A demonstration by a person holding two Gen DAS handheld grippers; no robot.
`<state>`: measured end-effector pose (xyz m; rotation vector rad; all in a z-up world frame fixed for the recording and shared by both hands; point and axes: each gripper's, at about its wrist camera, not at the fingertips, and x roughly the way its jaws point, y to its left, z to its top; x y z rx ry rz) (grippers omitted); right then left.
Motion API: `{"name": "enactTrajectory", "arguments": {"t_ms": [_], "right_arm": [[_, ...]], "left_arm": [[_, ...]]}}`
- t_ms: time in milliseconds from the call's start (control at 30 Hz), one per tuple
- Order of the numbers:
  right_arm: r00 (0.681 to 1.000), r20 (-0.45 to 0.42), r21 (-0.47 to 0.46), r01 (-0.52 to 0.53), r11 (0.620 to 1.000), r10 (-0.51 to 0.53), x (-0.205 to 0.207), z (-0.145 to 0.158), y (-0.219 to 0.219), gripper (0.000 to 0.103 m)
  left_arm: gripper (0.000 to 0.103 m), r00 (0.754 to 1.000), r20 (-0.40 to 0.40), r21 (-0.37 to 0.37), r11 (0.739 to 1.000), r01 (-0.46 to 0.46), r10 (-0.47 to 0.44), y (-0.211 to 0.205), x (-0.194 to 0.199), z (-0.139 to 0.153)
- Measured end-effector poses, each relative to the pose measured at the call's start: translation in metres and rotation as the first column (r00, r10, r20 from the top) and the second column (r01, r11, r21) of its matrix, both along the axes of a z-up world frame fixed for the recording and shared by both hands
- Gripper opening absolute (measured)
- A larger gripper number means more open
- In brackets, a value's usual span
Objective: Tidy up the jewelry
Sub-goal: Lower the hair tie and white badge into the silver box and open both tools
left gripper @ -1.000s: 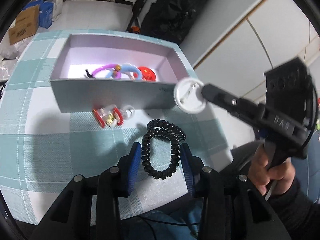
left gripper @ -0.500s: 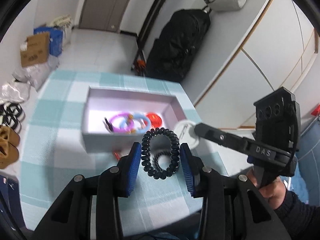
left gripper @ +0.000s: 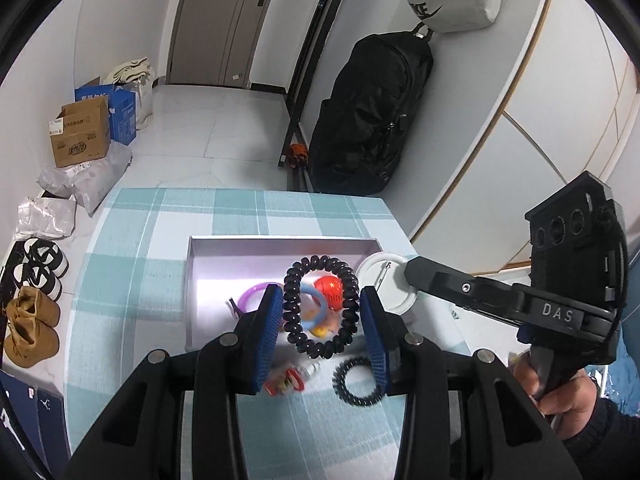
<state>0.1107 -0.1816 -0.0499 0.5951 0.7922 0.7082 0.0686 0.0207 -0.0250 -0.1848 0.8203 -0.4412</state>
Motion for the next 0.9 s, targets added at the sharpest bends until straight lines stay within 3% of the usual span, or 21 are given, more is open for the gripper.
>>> {"name": "enactTrajectory", "arguments": {"t_ms": [900], "right_arm": [[0.994, -0.105, -0.022, 0.018, 1.0, -0.02, 0.048, -0.019, 0.005, 0.004]], "left_arm": [[0.034, 0.992, -0.128, -0.027, 1.0, -0.014, 0.011, 0.0, 0.05, -0.029]]}}
